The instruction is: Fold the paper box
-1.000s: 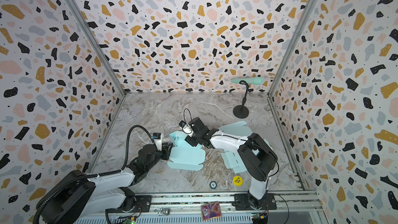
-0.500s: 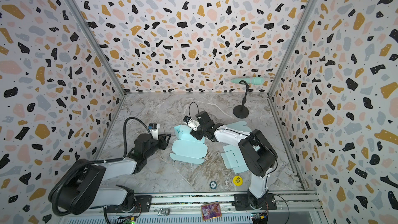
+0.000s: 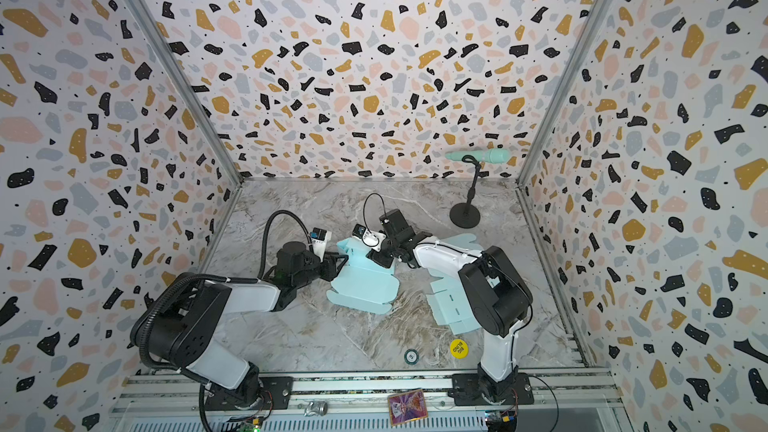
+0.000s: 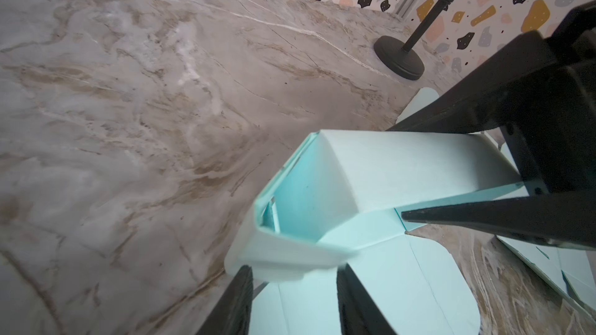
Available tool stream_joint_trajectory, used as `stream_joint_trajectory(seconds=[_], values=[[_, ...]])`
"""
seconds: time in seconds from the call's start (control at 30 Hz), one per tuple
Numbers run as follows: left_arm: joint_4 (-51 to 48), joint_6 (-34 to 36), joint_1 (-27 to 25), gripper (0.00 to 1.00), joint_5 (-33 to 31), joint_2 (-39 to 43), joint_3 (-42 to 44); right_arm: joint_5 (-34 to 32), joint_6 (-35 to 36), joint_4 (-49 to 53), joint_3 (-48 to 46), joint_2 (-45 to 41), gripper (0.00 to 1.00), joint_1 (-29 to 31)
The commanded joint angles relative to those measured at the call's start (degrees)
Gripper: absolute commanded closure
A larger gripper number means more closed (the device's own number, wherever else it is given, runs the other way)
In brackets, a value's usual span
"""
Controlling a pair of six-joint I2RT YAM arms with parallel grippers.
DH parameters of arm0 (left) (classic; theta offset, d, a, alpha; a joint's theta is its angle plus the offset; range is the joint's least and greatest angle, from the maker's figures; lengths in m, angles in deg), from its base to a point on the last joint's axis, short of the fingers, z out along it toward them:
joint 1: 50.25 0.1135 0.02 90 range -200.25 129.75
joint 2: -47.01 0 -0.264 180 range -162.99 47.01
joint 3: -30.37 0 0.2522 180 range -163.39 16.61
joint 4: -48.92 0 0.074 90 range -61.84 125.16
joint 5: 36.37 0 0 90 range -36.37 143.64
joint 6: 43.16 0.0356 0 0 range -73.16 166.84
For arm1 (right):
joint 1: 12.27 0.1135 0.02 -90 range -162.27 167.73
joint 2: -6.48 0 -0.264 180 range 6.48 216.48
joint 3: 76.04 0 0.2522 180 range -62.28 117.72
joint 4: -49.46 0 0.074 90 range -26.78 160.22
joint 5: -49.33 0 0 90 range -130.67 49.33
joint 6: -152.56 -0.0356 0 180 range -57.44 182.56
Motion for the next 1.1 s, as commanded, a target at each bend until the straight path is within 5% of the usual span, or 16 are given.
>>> stream_joint_trajectory(seconds=[0.0, 0.33, 0.57, 0.8, 1.07], values=[[0.9, 2.3, -0.4, 0.55, -0.5, -1.1, -2.1, 1.0, 2.3, 4.1, 0.9, 0.6, 0.51, 0.0], [1.0, 2.8, -5.3, 0.57, -1.0, -3.2, -3.4, -1.9, -1.3, 4.0, 2.0, 1.5, 0.51, -1.4], [5.3, -3.4, -5.2, 0.58, -1.4, 4.8, 4.4, -3.4, -1.5, 2.1, 0.5, 0.9, 0.51, -2.6], [8.0, -9.3, 3.6, 0.60, -0.8, 9.6, 5.0, 0.3, 5.4, -0.3, -3.1, -0.9, 0.58, -4.0], [6.0, -4.4, 7.4, 0.58, 2.4, -3.5, -6.6, 3.2, 8.7, 0.1, -2.0, -0.6, 0.58, -4.9]])
